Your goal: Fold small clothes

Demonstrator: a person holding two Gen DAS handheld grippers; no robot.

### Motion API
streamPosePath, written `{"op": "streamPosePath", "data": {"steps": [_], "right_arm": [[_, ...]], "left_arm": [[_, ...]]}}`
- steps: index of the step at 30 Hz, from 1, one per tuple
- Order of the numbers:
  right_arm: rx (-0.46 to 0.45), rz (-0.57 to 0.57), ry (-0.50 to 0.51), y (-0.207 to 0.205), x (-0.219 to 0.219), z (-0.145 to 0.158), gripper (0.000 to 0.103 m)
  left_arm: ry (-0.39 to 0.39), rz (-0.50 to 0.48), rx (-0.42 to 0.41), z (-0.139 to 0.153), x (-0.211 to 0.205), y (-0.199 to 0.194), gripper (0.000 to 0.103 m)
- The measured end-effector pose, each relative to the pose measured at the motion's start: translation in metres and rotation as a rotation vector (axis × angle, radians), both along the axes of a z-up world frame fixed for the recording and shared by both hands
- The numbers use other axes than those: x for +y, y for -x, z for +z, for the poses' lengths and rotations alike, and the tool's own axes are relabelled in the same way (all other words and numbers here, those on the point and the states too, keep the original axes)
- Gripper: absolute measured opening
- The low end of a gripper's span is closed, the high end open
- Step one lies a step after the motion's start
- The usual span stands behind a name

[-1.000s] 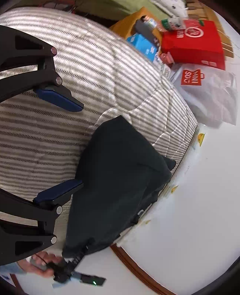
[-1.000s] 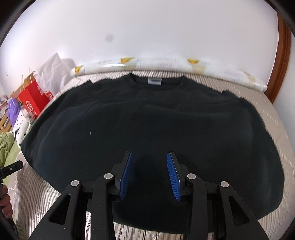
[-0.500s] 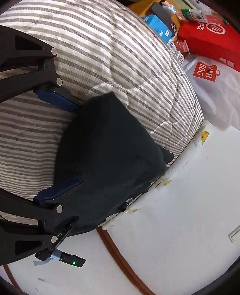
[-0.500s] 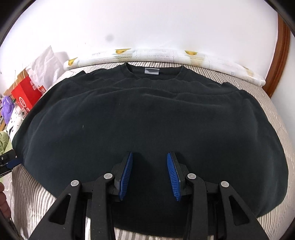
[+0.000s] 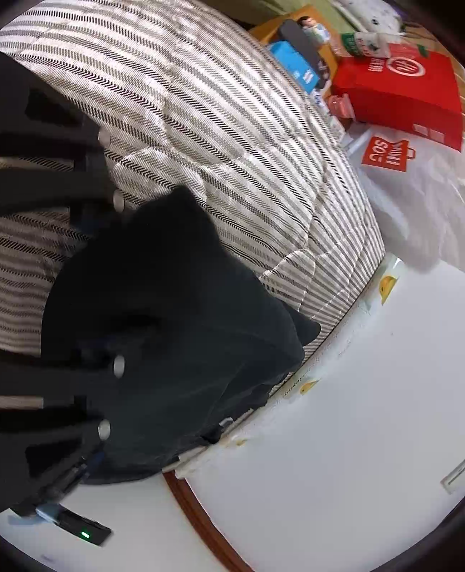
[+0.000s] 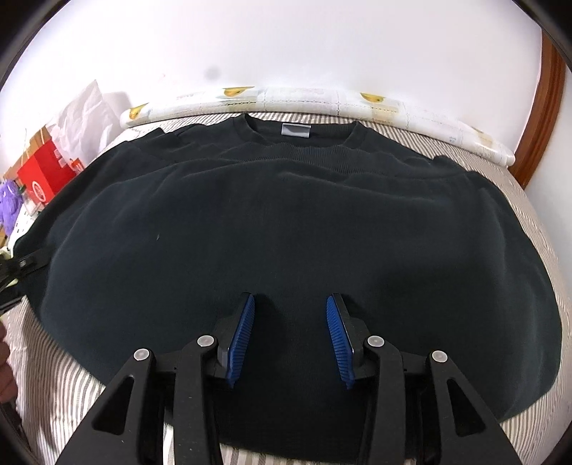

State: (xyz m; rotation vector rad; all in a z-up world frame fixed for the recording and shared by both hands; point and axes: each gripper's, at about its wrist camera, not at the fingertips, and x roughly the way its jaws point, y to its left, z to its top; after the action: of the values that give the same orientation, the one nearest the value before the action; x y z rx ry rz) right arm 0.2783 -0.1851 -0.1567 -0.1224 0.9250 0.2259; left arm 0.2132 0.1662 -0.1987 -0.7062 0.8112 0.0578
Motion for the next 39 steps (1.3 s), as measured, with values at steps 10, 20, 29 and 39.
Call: {"op": "streamPosePath", "data": {"steps": [10, 20, 29, 39], "right_arm": [[-0.001, 0.089, -0.01, 0.032, -0.015, 0.01, 0.042], [-0.071, 0.045, 0.02, 0.052, -0.072, 0.04, 0.042], [-0.074, -0.09, -0.031, 0.063, -0.153, 0.051, 0.042], [-0.06, -0.131, -0.089, 0.072, -0.185, 0.054, 0.042]], "left_arm": [[-0.173, -0.048, -0.087, 0.059, -0.039, 0.005, 0.018], [-0.235, -0.256, -0.233, 0.128, -0.137, -0.019, 0.015], [-0.233, -0.537, -0.181, 0.091, -0.255, -0.044, 0.015], [-0.217, -0.607, -0.116, 0.055, -0.274, -0.046, 0.025]]}}
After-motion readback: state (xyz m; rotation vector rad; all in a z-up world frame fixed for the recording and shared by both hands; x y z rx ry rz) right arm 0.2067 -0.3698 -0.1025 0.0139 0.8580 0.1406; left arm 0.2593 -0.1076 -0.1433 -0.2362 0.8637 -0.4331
